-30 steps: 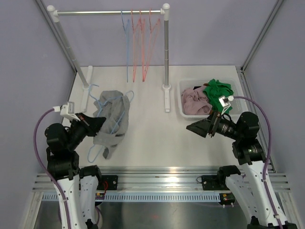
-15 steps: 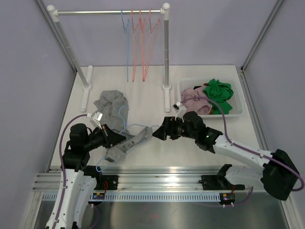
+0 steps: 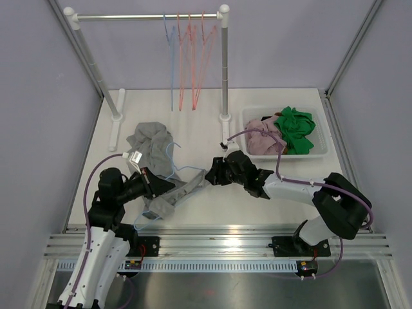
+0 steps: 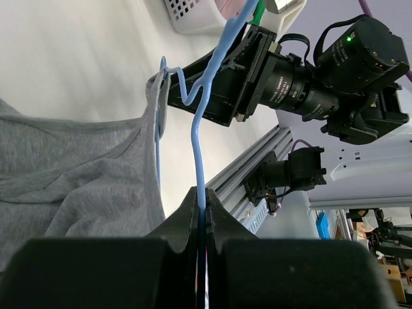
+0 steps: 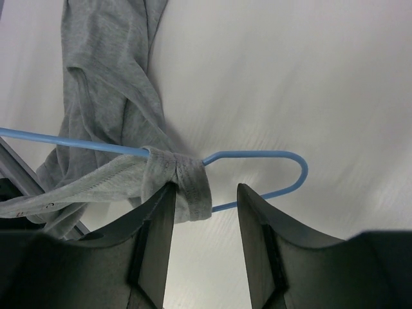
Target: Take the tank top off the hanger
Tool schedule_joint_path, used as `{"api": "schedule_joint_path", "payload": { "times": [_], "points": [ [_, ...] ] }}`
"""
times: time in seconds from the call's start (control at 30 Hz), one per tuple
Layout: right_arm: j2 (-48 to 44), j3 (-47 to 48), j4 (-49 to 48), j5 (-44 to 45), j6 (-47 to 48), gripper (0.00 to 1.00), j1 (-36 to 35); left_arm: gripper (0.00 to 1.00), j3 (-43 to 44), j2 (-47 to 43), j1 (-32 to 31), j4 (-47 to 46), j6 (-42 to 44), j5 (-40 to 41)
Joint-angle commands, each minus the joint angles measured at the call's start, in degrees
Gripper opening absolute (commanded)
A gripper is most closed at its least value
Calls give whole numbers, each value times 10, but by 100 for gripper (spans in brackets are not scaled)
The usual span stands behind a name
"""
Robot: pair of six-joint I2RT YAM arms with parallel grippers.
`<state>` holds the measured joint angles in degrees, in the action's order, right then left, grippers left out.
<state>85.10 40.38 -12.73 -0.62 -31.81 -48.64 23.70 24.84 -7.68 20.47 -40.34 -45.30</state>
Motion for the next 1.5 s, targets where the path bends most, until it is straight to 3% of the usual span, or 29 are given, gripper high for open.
{"api": "schedule_joint_path", "payload": {
  "times": [0.0,0.17,0.27,0.3,0.37,0.4,0.47,0.6,0.8,0.83,0.97,1.17,1.3,1.37,1.47],
  "points": [
    [11,24,-66,9,4,50,-3,0,0,6,-4,-55,-14,-22],
    [15,15,-93,-27,-10,52,-3,0,1,11,-4,-59,-9,-15],
    [10,9,-102,-30,-12,49,-3,0,-1,11,-4,-65,-14,-20],
    [11,11,-102,-34,-10,44,-3,0,-5,10,-4,-72,-18,-23],
    [20,18,-102,-42,-6,24,-3,0,-5,6,-4,-81,-26,-27],
    [23,22,-102,-46,-5,9,-3,0,-5,5,-4,-85,-28,-30],
    [24,22,-100,-41,-5,0,-3,0,-2,3,-4,-86,-32,-31],
    [2,14,-74,23,-8,0,-3,0,13,3,-4,-47,-11,-15],
    [-47,48,89,208,-11,0,8,0,34,6,-5,-3,32,-6],
    [-44,60,148,220,-9,0,16,0,36,6,-6,-2,33,-9],
    [-12,108,235,264,12,0,64,0,64,0,-9,16,48,-29],
    [-46,88,223,218,11,0,90,0,142,-14,-9,100,111,-76],
    [-107,88,235,195,19,0,94,0,215,-8,-9,193,186,-65],
    [-131,85,228,162,27,0,96,0,234,-8,-9,192,182,-56],
    [-197,58,183,63,20,0,96,0,201,-31,-9,66,91,-74]
  ]
}}
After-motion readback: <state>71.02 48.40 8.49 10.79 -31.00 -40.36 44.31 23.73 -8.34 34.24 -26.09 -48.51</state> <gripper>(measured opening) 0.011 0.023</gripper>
